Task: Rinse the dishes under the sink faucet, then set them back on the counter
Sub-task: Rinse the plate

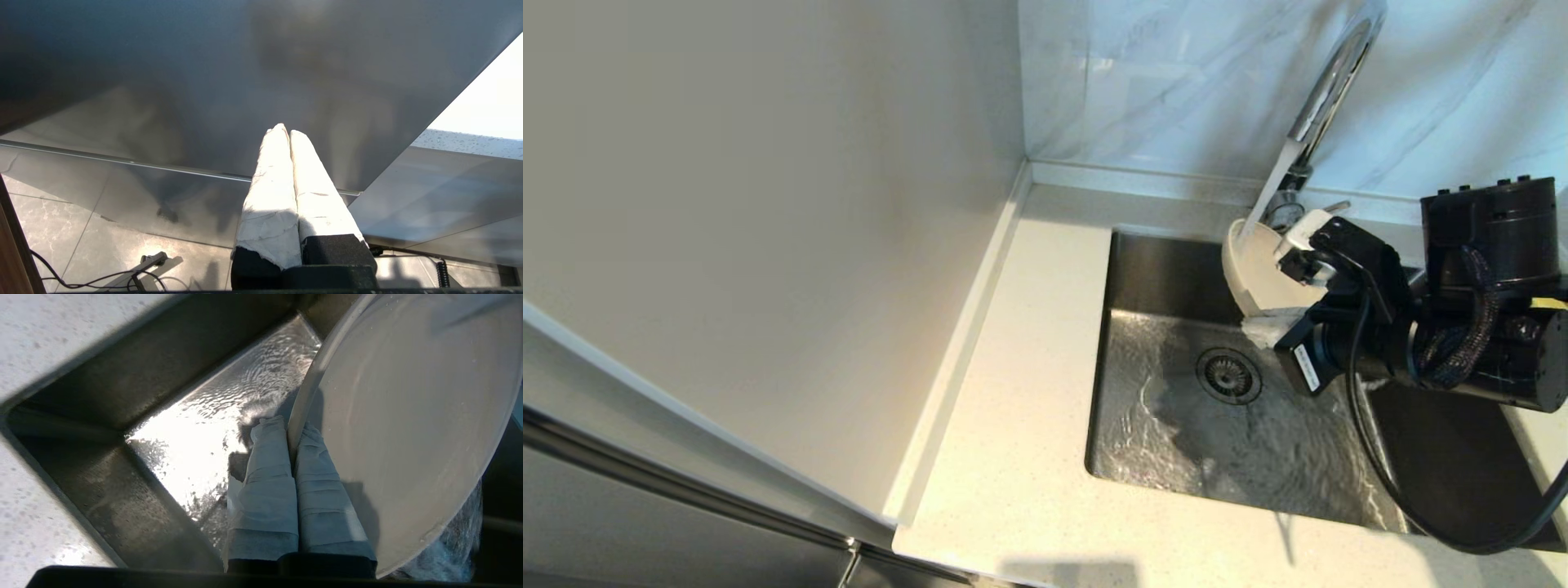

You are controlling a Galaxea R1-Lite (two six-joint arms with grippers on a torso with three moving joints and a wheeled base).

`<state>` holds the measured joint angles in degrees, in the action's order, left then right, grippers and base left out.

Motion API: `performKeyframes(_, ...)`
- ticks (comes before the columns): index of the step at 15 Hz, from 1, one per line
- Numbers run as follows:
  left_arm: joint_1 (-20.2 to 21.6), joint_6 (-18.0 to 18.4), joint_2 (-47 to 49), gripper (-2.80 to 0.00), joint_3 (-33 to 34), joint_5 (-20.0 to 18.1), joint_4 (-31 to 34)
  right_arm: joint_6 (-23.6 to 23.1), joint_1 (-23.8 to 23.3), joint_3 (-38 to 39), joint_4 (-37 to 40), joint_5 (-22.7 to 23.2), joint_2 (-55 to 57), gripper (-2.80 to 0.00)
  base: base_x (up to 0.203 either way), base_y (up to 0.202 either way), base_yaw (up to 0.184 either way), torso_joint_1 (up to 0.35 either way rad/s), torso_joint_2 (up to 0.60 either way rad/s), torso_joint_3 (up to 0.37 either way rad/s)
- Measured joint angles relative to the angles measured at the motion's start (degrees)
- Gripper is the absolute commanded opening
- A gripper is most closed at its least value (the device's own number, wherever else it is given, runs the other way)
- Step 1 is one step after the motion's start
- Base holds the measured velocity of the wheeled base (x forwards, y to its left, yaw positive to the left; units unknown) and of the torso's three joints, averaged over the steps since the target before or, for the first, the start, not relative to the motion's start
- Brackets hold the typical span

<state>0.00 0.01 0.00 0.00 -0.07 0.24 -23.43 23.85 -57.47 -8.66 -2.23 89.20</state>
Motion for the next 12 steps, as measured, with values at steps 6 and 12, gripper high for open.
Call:
performKeyframes(6,0.0,0.0,0.0,-2.8,0.0,-0.02,0.0,0.15,4.01,-2.16,0.04,-3.67,0.99,-2.8,0.0,0.0,0.0,0.0,0.0,0.0)
performKeyframes(12,0.0,-0.01,0.0,-2.8,0.0,-0.03,0.02,14.75,3.71,6.29,0.15,-3.33,-6.34,-2.8,0.0,0.0,0.0,0.0,0.0,0.0)
